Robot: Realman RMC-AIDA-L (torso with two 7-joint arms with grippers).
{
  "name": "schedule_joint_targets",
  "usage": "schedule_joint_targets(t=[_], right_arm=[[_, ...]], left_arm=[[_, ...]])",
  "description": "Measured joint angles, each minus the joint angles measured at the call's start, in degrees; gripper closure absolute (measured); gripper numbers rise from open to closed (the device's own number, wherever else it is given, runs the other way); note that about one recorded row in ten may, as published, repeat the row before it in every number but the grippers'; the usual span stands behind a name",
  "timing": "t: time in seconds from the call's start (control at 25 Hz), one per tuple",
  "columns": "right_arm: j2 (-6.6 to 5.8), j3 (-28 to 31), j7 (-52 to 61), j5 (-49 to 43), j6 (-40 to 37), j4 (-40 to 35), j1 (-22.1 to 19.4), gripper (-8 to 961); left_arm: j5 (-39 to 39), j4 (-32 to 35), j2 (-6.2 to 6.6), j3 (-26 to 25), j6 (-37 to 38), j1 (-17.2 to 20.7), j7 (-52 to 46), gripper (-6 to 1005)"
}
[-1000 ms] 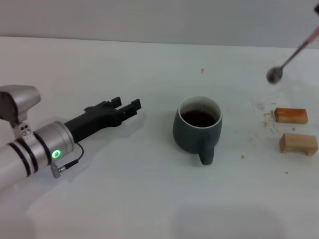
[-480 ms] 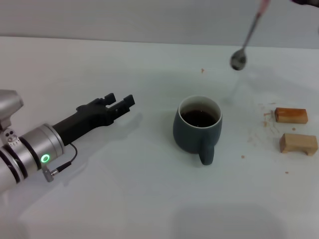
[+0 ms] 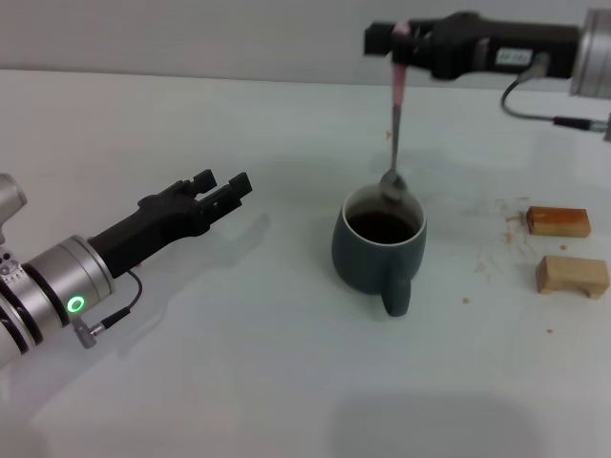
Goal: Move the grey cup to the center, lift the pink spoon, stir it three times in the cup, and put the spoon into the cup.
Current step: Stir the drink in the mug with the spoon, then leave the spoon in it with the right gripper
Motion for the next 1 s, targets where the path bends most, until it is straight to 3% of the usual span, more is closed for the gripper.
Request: schedule_joint_targets(t=[0.44, 1.0], right_arm=[[0.84, -6.5, 0.1, -0.2, 4.1, 0.2, 0.7, 866], [1.84, -9.9, -0.3, -1.7, 9.4, 1.4, 1.3, 867]], left_arm=[[0.1, -0.2, -0.44, -0.4, 0.3, 0.3, 0.6, 277], [0.0, -0.2, -0.54, -0.6, 1.8, 1.6, 0.5, 277]])
